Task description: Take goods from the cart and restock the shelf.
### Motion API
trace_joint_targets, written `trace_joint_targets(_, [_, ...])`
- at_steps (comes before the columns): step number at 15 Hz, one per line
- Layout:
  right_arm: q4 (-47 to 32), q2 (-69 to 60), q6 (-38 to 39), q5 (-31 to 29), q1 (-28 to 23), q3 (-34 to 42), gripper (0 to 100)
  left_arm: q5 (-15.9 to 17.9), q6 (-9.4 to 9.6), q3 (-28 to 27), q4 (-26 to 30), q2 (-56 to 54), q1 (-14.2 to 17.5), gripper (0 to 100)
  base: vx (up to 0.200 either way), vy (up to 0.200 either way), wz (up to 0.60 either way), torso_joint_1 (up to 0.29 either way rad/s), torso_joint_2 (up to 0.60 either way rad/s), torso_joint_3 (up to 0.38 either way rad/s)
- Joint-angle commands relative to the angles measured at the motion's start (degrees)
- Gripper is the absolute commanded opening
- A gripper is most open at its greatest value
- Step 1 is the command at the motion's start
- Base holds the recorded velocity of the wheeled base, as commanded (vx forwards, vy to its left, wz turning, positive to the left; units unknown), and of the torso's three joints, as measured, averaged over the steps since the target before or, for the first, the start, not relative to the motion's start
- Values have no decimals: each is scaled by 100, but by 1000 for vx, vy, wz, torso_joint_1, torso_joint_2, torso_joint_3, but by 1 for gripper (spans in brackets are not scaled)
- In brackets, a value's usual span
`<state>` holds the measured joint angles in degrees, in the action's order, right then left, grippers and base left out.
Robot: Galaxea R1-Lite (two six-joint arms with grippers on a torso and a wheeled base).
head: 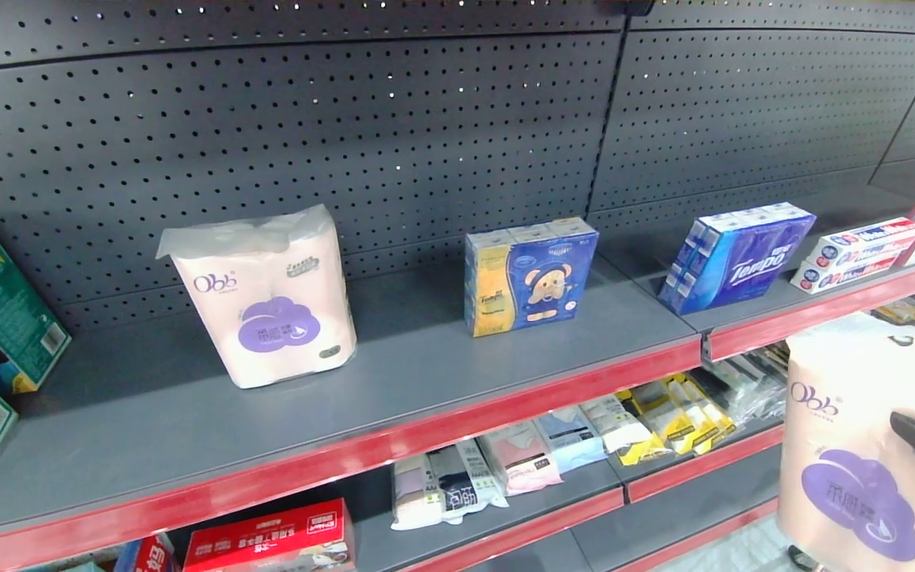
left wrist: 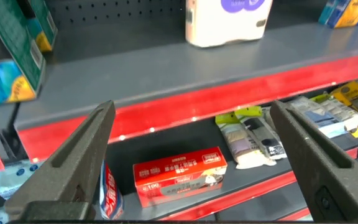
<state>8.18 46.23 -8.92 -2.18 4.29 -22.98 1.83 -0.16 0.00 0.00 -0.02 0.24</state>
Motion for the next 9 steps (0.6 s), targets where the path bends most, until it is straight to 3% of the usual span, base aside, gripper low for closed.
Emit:
trace_joint_targets(1, [-1,88,-13,-2,2,-66,0,2,-2,0,0,2,2,100,0,0,0,178,-369,-188])
trace_joint_targets(9, [8,97,-127,-2,-7,-84,0,2,-2,0,0,2,2,100,0,0,0,167,-351,-184])
